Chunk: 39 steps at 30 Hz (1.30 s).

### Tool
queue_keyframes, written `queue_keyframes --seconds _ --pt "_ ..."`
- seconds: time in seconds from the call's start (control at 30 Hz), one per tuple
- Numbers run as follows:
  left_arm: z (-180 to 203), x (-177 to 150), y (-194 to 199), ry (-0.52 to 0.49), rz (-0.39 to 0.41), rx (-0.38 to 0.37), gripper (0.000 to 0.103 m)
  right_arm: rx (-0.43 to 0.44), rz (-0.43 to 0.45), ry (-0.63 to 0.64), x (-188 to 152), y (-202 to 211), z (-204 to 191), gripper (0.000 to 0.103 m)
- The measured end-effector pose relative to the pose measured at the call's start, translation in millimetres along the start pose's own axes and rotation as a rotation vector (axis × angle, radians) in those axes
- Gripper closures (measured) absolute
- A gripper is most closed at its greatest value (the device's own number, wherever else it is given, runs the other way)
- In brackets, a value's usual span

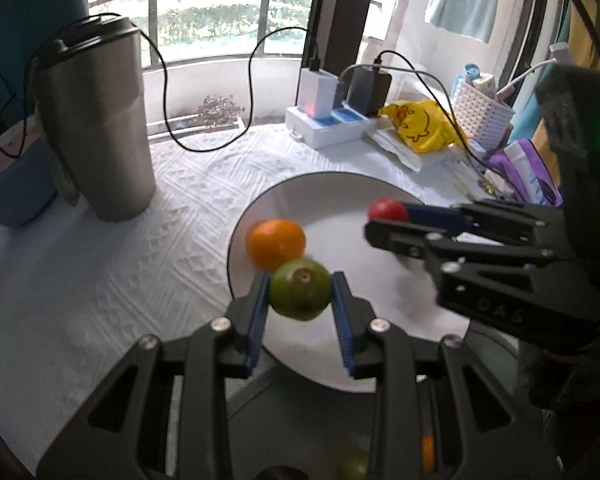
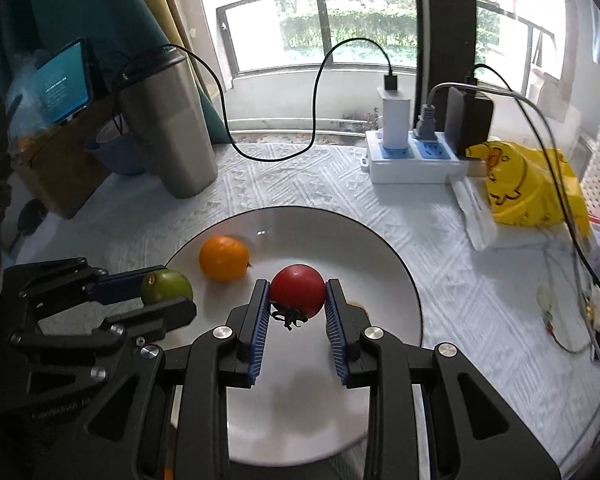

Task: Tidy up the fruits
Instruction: 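Carry the tomato and lime onto the white plate and open both grippers, then move both open grippers back over the fruit mat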

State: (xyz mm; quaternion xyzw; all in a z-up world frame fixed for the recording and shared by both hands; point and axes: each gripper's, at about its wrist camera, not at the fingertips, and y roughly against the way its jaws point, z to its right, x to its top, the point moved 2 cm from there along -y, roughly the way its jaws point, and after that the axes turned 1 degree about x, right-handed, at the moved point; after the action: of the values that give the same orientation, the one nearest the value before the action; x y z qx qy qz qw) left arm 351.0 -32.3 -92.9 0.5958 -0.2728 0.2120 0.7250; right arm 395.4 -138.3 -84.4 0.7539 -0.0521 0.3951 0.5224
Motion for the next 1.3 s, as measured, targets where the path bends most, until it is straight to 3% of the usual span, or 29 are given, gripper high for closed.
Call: queue_keyframes --seconds 0.5,0.7,0.83,1.3 --pt "-8 -1 -10 0.045 -0.032 -0.019 0.070 -0.008 -0.020 0.000 12 -21 -5 0.073" --pt "-7 0 -1 0.051 -0.019 -0.017 0.068 -0.018 -0.001 -0.007 13 -6 -5 0.073" --pt "-3 1 14 0.053 0.010 -0.021 0.060 -0.029 0.018 -0.012 10 9 -5 0.073" --pt "5 -16 70 0.062 0.086 -0.007 0.059 -0.055 0.070 -0.018 -14 65 -20 0.072"
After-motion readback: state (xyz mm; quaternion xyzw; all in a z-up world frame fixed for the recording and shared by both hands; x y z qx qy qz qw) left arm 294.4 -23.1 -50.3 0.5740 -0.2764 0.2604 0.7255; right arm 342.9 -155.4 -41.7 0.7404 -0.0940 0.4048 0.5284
